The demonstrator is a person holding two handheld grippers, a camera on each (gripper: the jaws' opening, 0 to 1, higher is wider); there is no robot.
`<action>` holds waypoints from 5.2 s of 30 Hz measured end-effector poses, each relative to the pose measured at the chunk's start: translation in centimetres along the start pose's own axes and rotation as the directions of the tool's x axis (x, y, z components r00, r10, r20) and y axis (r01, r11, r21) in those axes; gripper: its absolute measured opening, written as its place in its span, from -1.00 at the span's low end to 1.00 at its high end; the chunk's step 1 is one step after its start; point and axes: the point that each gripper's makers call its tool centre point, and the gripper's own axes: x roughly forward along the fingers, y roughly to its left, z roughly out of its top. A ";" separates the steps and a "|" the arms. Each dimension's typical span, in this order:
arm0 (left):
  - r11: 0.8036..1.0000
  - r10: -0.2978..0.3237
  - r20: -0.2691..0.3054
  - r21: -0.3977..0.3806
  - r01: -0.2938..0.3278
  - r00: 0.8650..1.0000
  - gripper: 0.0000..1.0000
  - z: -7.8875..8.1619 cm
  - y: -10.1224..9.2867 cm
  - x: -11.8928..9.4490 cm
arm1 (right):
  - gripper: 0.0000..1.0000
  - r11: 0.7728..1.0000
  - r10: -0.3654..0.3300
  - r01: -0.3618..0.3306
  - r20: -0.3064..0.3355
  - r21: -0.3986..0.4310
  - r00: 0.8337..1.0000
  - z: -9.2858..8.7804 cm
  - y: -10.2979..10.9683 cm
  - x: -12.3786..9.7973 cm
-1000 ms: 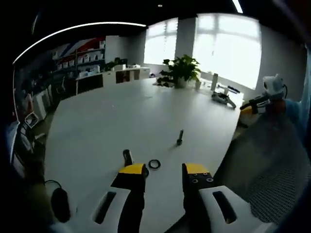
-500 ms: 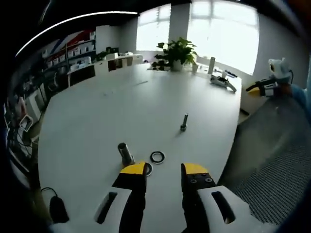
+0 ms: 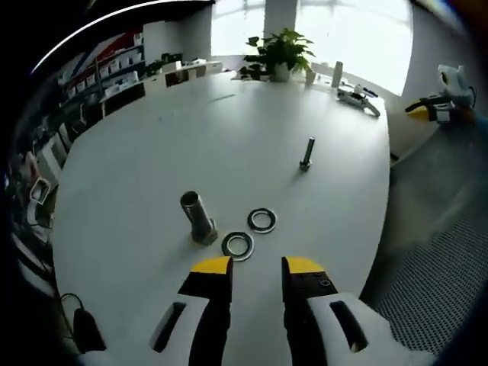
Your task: Place the washer onto the threaded stud by aligning its center hole with the stud, sliding it down to the base, and recovering from edge contact or off-axis alignment until the washer reaches the visible bottom stop.
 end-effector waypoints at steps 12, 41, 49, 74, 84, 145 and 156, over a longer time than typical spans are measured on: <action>0.978 -0.050 -0.190 0.188 0.087 0.981 -0.49 -0.2 0.7 2.4 | -0.74 1.000 0.016 -0.016 0.012 -0.005 1.000 0.0 0.0 0.0; 0.918 -0.110 -0.320 0.330 0.219 0.941 -0.49 -0.4 0.9 4.2 | -0.74 1.000 0.014 -0.014 0.012 0.001 1.000 -0.1 0.1 0.0; 0.909 -0.114 -0.337 0.343 0.235 0.934 -0.58 -0.4 0.8 4.3 | -0.75 1.000 0.014 -0.014 0.011 0.002 1.000 -0.1 0.1 0.0; 0.907 -0.086 -0.312 0.368 0.204 0.946 -0.60 1.4 0.8 2.2 | -0.75 1.000 0.012 -0.012 0.018 0.006 1.000 0.0 0.1 0.0; 0.905 -0.059 -0.321 0.382 0.186 0.945 -0.60 2.5 0.8 0.2 | -0.75 1.000 0.012 -0.012 0.023 0.004 1.000 0.1 0.1 0.0; 0.900 -0.005 -0.410 0.396 0.183 0.912 -0.60 4.4 5.0 1.6 | -0.76 1.000 0.001 -0.002 0.032 0.011 0.999 0.2 -0.1 0.0; 0.900 -0.017 -0.445 0.384 0.208 0.895 -0.60 3.0 4.9 3.0 | -0.76 1.000 0.001 -0.001 0.026 0.013 1.000 0.1 -0.1 0.0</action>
